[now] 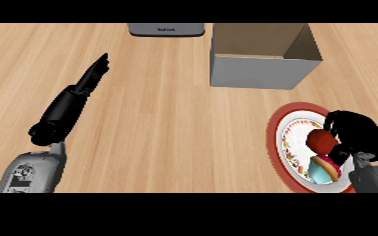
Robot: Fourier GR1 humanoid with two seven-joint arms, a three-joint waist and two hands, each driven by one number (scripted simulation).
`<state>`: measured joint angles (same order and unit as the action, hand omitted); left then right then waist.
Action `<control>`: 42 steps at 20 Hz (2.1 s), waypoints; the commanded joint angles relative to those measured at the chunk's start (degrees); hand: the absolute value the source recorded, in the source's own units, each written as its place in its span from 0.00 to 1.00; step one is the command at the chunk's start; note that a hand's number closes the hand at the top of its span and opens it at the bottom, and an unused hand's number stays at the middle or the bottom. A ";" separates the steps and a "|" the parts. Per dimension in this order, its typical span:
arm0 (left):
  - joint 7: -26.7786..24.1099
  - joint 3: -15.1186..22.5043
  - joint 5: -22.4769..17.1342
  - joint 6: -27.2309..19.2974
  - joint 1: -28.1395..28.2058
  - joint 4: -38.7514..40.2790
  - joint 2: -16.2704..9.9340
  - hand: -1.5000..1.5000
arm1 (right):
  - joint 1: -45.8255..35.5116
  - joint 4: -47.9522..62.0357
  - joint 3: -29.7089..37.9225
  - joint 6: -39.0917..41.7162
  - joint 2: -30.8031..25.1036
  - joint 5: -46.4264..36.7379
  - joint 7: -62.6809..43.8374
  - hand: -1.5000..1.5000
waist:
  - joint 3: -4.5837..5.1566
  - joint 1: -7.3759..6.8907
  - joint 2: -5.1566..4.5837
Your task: Pick the bell pepper from the plate and place it in the cardboard box
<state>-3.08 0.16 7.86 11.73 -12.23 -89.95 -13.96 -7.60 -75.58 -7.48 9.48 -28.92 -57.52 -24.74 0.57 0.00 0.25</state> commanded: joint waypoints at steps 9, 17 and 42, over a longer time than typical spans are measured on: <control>-0.34 3.07 -0.55 3.42 -3.78 1.46 1.19 0.50 | -11.13 -13.95 -33.04 2.52 15.48 -0.20 32.75 1.00 | -0.71 -8.14 -1.04; -4.60 -2.59 0.18 1.33 -1.42 6.03 -1.65 0.50 | -16.25 -25.81 -35.42 2.16 18.02 0.46 40.32 1.00 | -0.53 -0.10 -0.21; 1.37 -0.48 0.50 2.18 -1.02 -0.55 0.93 0.50 | -44.44 9.87 6.98 5.13 14.99 10.02 33.35 1.00 | -0.56 -1.63 -0.75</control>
<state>-2.22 -0.47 8.32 13.54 -13.37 -89.77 -13.01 -48.26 -76.49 -1.43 15.37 -10.22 -45.11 4.22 0.02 -1.20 -0.34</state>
